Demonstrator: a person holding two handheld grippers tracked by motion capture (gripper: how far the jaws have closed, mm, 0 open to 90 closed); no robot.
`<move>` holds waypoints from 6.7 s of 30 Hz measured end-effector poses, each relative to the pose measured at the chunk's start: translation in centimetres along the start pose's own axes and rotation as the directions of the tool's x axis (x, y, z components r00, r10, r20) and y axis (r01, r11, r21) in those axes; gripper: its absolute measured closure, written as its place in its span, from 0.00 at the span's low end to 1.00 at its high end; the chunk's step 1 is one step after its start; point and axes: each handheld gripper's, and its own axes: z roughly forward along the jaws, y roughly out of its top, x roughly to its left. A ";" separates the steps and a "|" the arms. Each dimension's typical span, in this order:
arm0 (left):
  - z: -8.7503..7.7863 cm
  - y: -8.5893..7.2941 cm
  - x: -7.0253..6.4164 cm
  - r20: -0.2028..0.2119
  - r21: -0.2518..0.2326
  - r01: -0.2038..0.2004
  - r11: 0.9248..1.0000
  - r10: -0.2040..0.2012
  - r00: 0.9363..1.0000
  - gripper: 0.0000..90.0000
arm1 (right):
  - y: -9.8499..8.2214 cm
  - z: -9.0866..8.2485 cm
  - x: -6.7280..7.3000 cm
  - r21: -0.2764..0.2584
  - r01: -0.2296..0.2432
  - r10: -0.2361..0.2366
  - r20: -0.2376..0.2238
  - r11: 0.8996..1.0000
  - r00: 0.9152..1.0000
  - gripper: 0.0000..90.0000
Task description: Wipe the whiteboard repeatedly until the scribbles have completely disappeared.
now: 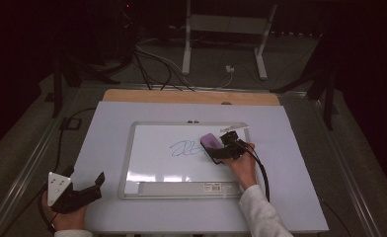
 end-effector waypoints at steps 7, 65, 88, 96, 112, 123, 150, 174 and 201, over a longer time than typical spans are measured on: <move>0.0 0.0 0.1 0.001 0.001 0.001 1.000 -0.001 1.000 0.01 | 0.5 0.3 -0.1 -0.014 -0.019 0.019 -0.021 1.000 1.000 0.45; 0.2 0.1 -0.2 0.003 0.004 -0.005 1.000 0.005 1.000 0.01 | 0.5 0.9 4.4 0.019 0.037 -0.038 0.049 0.999 0.998 0.47; 0.3 0.0 -0.3 0.005 0.006 -0.010 1.000 0.010 1.000 0.01 | 1.5 1.7 4.5 0.029 0.025 -0.027 0.069 0.999 0.997 0.47; 0.4 0.1 -0.4 0.005 0.008 -0.014 1.000 0.014 1.000 0.01 | 1.2 2.5 9.3 0.044 0.155 -0.149 -0.110 0.987 0.983 0.47; 0.4 0.1 -0.5 0.009 0.005 -0.015 1.000 0.015 1.000 0.01 | 1.8 2.6 7.9 0.035 0.071 -0.072 0.038 0.997 0.997 0.47; 0.2 0.1 -0.4 0.006 0.000 -0.008 1.000 0.008 1.000 0.01 | 1.6 2.9 10.4 0.050 0.160 -0.155 -0.086 0.986 0.984 0.47; 0.2 0.1 -0.3 0.008 -0.002 0.001 1.000 -0.001 1.000 0.01 | 3.7 3.8 6.0 0.048 0.010 -0.013 0.060 0.999 0.998 0.47; 0.1 0.0 -0.2 0.004 -0.002 0.007 1.000 -0.007 1.000 0.01 | 4.9 5.0 8.0 0.069 0.097 -0.101 0.058 0.993 0.993 0.47; 0.3 0.1 -0.4 0.008 0.001 -0.003 1.000 0.003 1.000 0.01 | 4.6 5.4 10.2 0.071 0.120 -0.115 -0.066 0.990 0.991 0.47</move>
